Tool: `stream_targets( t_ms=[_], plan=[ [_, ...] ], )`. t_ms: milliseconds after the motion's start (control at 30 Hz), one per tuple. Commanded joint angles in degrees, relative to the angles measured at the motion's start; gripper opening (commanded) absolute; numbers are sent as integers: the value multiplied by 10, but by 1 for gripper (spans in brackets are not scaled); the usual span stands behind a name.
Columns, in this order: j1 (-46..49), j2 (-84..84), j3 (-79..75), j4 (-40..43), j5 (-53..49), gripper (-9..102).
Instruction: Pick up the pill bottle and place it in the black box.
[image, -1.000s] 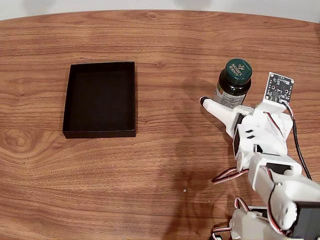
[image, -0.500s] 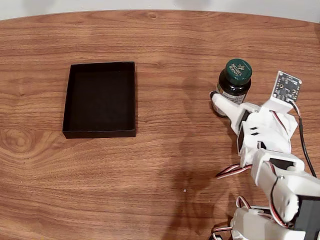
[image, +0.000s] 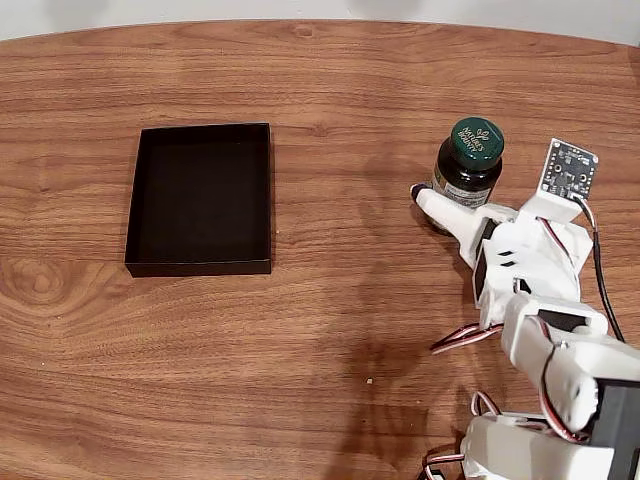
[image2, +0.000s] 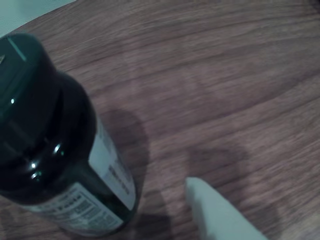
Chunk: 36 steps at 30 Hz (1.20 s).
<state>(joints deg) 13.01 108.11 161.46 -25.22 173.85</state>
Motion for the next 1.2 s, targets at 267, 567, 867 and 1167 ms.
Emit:
stream_targets(
  t_ms=[267, 567, 867, 1167],
  plan=[
    [-11, -54, -62, -96, 28, 53],
    [-33, -124, -92, -165, 59, 51],
    [-39, -167, -122, -179, 71, 50],
    [-49, -211, -150, -205, 65, 47]
  ],
)
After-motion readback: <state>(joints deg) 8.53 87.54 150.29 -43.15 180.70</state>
